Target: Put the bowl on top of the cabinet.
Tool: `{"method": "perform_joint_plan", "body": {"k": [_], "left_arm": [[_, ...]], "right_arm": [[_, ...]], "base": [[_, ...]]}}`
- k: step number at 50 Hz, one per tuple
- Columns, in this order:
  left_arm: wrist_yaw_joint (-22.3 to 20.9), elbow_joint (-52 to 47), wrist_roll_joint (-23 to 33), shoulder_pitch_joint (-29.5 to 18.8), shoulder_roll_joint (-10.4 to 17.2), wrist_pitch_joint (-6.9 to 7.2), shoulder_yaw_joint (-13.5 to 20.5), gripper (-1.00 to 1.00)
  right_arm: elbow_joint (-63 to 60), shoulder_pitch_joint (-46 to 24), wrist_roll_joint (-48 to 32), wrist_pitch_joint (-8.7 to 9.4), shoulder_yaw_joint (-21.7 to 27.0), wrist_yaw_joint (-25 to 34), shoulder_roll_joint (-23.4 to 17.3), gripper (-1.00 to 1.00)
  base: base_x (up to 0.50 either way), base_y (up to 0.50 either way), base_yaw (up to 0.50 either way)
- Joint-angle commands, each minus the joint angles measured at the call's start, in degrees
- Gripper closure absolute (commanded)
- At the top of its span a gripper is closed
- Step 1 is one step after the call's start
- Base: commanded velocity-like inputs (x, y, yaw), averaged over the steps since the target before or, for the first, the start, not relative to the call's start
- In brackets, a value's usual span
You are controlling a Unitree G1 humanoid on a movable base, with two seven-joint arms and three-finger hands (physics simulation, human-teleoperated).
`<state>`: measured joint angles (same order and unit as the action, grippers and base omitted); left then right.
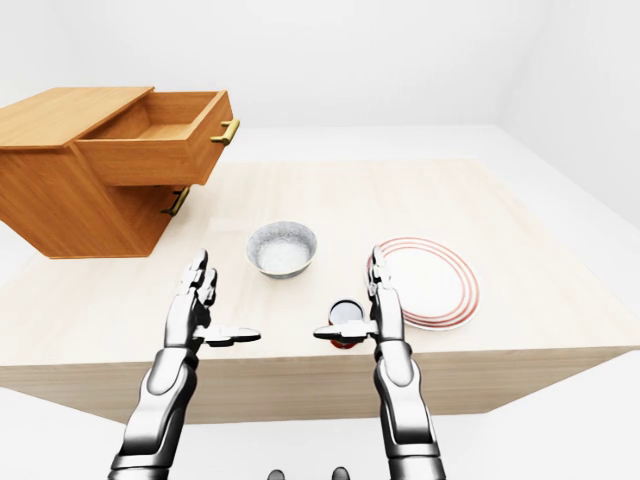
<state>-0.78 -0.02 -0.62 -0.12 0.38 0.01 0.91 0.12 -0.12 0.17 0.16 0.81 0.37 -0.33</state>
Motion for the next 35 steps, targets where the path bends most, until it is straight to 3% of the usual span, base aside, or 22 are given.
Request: {"method": "perform_joint_plan", "body": {"k": [1,7,12,13,24,27,35], "left_arm": [[-1.3,0.0,-1.3,-0.1,0.5,0.02,1.3,-1.0],[-1.3,-0.8,-1.6,0.1,0.5,0.51,1.3,-1.0],[-0.8,-1.2,-1.1,0.7,0.3,-0.07,1.0,-1.0],[-0.6,-1.9,-0.8,0.9,0.3,0.87,0.8,-1.0],[-0.4,-3.8,-1.9,1.3,0.3,1.54,1.3,-1.0],[-0.7,-3.8,-2.1,1.7,0.3,0.48,1.3,-1.0],[-0.8,-2.7,-2.4,1.4,0.4,-0.36,1.5,-1.0]], "right_arm": [[0.1,-0.3,0.3,0.74,1.0,0.6,-0.5,-1.0],[-0.2,-0.2,-0.1,0.99,0.6,0.8,-0.5,-1.0],[0.9,-0.8,-0.8,1.11,0.5,0.6,-0.5,-1.0],[0.7,-0.7,-0.9,1.52,0.3,0.7,-0.5,-1.0],[0.7,-0.8,-1.3,2.03,-0.1,1.3,-0.4,-1.0],[0.3,-0.5,-1.4,1.75,-0.2,1.4,-0.3,-1.0],[0.5,-0.5,-1.4,1.45,-0.2,1.6,-0.3,-1.0]], "base": [[0.0,0.0,0.0],[0.0,0.0,0.0],[0.0,0.0,0.0],[0.0,0.0,0.0],[0.0,0.0,0.0],[0.18,0.0,0.0],[0.45,0.0,0.0]]}}
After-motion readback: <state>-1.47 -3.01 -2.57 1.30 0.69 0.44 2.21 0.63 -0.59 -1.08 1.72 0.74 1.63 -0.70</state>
